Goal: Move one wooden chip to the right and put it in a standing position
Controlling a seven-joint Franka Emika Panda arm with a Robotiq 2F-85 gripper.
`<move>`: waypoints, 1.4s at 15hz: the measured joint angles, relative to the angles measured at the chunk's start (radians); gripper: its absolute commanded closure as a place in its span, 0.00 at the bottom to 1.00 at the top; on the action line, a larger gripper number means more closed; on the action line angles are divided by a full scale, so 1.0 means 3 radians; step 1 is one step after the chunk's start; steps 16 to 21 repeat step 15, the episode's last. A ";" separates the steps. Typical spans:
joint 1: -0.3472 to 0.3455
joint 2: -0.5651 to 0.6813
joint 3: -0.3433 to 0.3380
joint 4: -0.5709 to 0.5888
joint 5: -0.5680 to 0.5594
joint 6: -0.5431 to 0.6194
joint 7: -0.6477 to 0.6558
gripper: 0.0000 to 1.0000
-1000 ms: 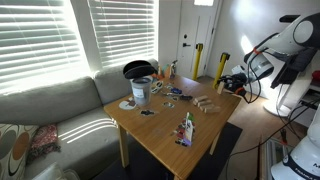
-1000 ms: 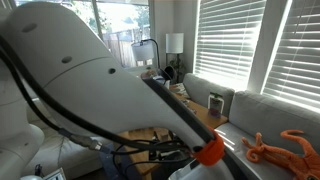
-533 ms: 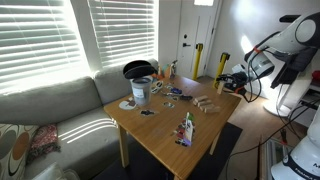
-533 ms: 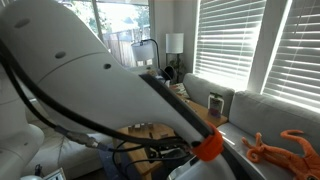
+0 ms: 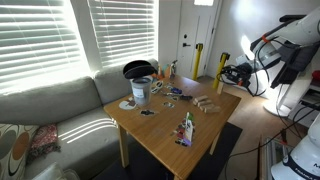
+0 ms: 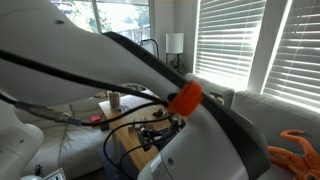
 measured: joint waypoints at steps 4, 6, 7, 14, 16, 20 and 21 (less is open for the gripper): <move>0.0134 -0.0437 0.0020 -0.0100 -0.0084 0.0667 0.0017 0.00; 0.0228 -0.0735 0.0110 -0.0199 -0.0192 0.1077 0.0036 0.00; 0.0286 -0.0903 0.0194 -0.0269 -0.0250 0.1293 0.0059 0.00; 0.0716 -0.2097 0.1122 -0.0900 -0.0825 0.2690 0.0669 0.00; 0.0779 -0.2241 0.1241 -0.0996 -0.0951 0.2828 0.0780 0.00; 0.0779 -0.2241 0.1241 -0.0996 -0.0951 0.2828 0.0780 0.00; 0.0779 -0.2241 0.1241 -0.0996 -0.0951 0.2828 0.0780 0.00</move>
